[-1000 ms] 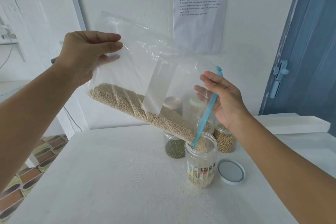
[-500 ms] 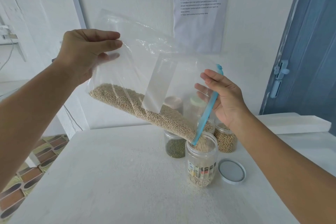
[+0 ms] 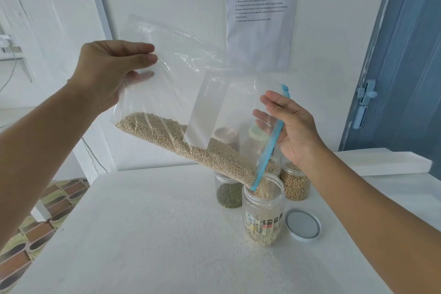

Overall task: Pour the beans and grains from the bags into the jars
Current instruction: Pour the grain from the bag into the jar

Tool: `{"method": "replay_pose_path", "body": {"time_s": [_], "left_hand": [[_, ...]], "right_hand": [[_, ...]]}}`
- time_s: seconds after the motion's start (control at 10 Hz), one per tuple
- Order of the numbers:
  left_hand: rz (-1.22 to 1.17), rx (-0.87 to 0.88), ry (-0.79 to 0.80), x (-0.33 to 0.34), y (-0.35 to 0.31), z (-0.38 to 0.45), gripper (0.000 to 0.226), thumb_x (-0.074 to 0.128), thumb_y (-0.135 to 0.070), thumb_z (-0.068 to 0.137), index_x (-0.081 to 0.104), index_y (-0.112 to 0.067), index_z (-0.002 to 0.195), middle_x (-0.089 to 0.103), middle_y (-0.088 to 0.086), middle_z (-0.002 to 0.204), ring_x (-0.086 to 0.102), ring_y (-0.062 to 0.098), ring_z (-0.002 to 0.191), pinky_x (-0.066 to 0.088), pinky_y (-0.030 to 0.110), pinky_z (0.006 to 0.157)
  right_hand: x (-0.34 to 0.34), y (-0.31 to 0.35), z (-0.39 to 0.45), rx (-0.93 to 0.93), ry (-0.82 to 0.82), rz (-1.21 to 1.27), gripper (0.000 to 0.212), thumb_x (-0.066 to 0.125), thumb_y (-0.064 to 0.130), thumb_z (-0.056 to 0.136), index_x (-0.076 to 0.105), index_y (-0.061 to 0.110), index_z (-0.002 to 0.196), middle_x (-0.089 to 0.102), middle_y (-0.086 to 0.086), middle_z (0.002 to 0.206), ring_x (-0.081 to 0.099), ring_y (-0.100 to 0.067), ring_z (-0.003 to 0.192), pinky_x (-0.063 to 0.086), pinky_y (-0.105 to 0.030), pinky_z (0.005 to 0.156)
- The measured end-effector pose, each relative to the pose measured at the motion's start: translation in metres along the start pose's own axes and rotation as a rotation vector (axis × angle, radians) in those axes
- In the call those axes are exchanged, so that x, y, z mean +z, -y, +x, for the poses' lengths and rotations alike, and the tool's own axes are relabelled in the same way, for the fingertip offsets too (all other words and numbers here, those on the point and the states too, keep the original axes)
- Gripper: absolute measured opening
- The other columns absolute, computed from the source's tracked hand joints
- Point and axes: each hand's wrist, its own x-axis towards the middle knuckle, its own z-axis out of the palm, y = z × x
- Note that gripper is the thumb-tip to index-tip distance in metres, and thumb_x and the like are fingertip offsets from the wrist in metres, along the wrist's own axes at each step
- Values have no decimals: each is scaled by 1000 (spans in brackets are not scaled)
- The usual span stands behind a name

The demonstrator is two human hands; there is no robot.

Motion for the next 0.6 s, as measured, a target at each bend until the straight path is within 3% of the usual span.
{"method": "replay_pose_path", "body": {"time_s": [0.2, 0.4, 0.6], "left_hand": [[-6, 1, -3, 1, -2, 0, 17, 84, 1, 77, 80, -8, 91, 77, 3, 79, 68, 10, 67, 63, 39, 89], [10, 12, -12, 3, 0, 0, 32, 80, 4, 82, 73, 2, 113, 76, -1, 75, 66, 6, 63, 63, 37, 89], [21, 14, -3, 2, -1, 2, 20, 82, 2, 80, 77, -4, 99, 77, 0, 76, 69, 9, 68, 63, 38, 89]], "right_hand": [[1, 2, 1, -9, 1, -1, 22, 69, -1, 92, 77, 13, 107, 79, -4, 110, 77, -32, 98, 64, -36, 81], [0, 1, 0, -4, -2, -1, 22, 69, -1, 92, 78, 13, 107, 78, -4, 111, 77, -32, 98, 64, -36, 81], [-2, 1, 0, -9, -4, -4, 22, 69, -1, 92, 78, 13, 107, 78, -4, 110, 77, -32, 98, 64, -37, 84]]}}
